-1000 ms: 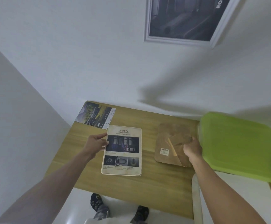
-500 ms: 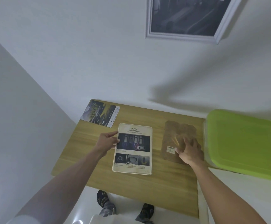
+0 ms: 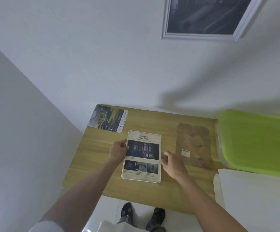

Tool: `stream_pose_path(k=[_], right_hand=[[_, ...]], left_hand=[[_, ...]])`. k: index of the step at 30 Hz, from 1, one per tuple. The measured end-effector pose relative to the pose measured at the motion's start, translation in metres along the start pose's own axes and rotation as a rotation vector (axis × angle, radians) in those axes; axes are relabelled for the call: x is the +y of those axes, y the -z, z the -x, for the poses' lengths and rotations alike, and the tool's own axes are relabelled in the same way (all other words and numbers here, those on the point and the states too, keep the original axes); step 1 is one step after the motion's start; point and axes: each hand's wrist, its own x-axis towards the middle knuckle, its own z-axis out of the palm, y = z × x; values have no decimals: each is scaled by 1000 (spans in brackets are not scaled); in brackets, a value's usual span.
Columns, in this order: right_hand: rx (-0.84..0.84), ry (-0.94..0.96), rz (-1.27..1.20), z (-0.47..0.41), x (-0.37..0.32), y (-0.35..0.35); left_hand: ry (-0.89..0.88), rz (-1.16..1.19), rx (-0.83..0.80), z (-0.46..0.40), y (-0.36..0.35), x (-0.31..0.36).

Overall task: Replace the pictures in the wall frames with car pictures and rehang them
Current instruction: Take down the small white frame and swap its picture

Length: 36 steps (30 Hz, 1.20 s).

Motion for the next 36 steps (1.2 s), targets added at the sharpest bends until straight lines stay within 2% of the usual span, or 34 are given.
stream_pose_path(k=[3, 9, 12, 17, 24, 30, 36], right_hand=[[31, -61, -33, 3, -16, -17], [115, -84, 10, 12, -42, -38], [106, -164, 94, 17, -55, -46], [63, -268, 135, 17, -69, -57], [101, -341, 19, 19, -77, -68], [117, -386, -34, 17, -82, -70], [117, -419, -31, 17, -87, -76]], left_hand=[[-142, -185, 14, 5, -3, -5], [-287, -423, -57, 9, -12, -28], [-255, -590, -73, 17, -10, -37], [-300, -766, -153, 14, -4, -53], [-332, -814, -207, 3, 2, -54], [-286, -882, -350, 2, 2, -56], [-306, -733, -229, 7, -3, -60]])
